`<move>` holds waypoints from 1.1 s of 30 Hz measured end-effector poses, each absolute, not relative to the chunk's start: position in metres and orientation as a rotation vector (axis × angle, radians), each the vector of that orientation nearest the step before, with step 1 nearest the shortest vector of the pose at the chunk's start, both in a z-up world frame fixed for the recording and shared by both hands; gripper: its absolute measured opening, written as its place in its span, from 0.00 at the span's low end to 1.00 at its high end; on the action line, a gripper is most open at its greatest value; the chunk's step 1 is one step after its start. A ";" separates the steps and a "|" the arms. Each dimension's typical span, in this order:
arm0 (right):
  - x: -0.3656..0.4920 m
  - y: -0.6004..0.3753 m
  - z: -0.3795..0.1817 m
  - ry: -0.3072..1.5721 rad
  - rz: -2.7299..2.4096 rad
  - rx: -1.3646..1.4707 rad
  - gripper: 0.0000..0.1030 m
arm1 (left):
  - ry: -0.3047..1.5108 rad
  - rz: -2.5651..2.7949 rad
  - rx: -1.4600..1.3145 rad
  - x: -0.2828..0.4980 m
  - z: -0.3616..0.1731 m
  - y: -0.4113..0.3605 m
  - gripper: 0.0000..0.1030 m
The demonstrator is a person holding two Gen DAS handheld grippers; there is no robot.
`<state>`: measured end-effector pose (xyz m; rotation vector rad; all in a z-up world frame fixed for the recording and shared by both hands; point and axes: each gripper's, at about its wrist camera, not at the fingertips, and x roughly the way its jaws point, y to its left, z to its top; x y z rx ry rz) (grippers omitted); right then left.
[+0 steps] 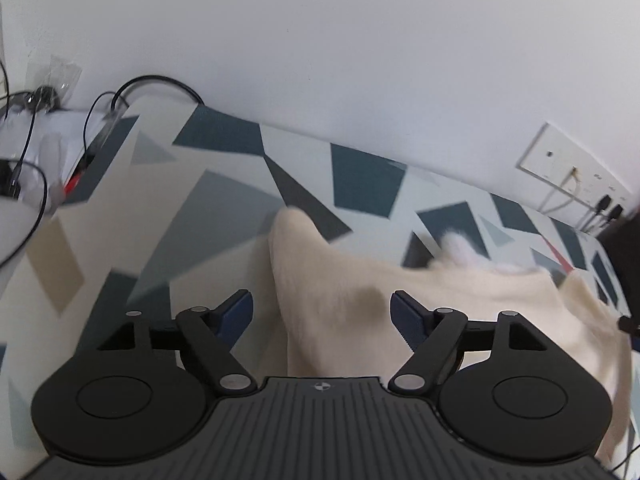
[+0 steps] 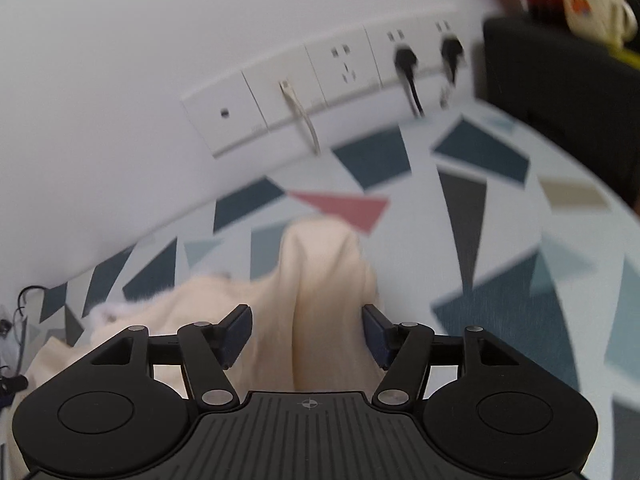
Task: Fold clothes
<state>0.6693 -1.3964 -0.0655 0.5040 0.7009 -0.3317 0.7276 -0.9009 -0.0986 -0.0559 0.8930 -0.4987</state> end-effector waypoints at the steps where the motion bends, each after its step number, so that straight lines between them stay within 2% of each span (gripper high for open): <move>1: 0.678 -1.402 -0.066 0.694 -0.333 0.490 0.56 | 0.907 -0.500 -0.055 0.735 -0.100 -0.904 0.75; 4: 0.699 -1.408 -0.069 0.681 -0.370 0.442 0.59 | 0.958 -0.518 -0.062 0.755 -0.110 -0.918 0.75; 7: 0.717 -1.412 -0.077 0.673 -0.467 0.413 0.76 | 0.989 -0.528 -0.059 0.770 -0.120 -0.931 0.75; 8: 0.723 -1.414 -0.082 0.684 -0.489 0.415 0.79 | 0.987 -0.532 -0.055 0.773 -0.123 -0.935 0.64; 9: 0.729 -1.416 -0.087 0.696 -0.510 0.418 0.79 | 0.981 -0.543 -0.050 0.773 -0.124 -0.937 0.48; 10: 0.734 -1.419 -0.093 0.718 -0.514 0.433 0.77 | 0.976 -0.552 -0.043 0.774 -0.124 -0.939 0.10; 13: 0.745 -1.427 -0.110 0.777 -0.514 0.491 0.54 | 0.935 -0.595 0.008 0.769 -0.111 -0.942 0.10; 15: 0.746 -1.426 -0.114 0.773 -0.498 0.492 0.18 | 0.841 -0.654 0.037 0.762 -0.095 -0.940 0.10; 16: 0.746 -1.425 -0.114 0.768 -0.487 0.489 0.07 | 0.793 -0.682 0.051 0.758 -0.086 -0.940 0.10; 20: 0.730 -1.426 -0.099 0.603 -0.540 0.516 0.06 | 0.654 -0.744 0.044 0.758 -0.065 -0.935 0.10; 24: 0.726 -1.433 -0.103 0.565 -0.675 0.553 0.09 | 0.713 -0.653 -0.012 0.781 -0.097 -0.935 0.12; 25: 0.727 -1.434 -0.106 0.590 -0.700 0.551 0.14 | 0.760 -0.614 0.024 0.785 -0.109 -0.939 0.21; 26: 0.729 -1.434 -0.109 0.626 -0.720 0.551 0.33 | 0.808 -0.574 0.060 0.789 -0.121 -0.942 0.39; 27: 0.729 -1.434 -0.111 0.660 -0.727 0.553 0.50 | 0.869 -0.532 0.093 0.794 -0.130 -0.943 0.53; 28: 0.725 -1.433 -0.112 0.669 -0.717 0.554 0.52 | 0.893 -0.516 0.092 0.795 -0.133 -0.938 0.71; 29: 0.719 -1.430 -0.111 0.661 -0.698 0.549 0.52 | 0.916 -0.503 0.090 0.795 -0.136 -0.934 0.71; 31: 0.707 -1.427 -0.108 0.656 -0.655 0.547 0.58 | 0.935 -0.532 0.064 0.791 -0.130 -0.922 0.72; 33: 0.695 -1.427 -0.105 0.674 -0.608 0.583 0.70 | 0.954 -0.562 0.037 0.788 -0.124 -0.910 0.73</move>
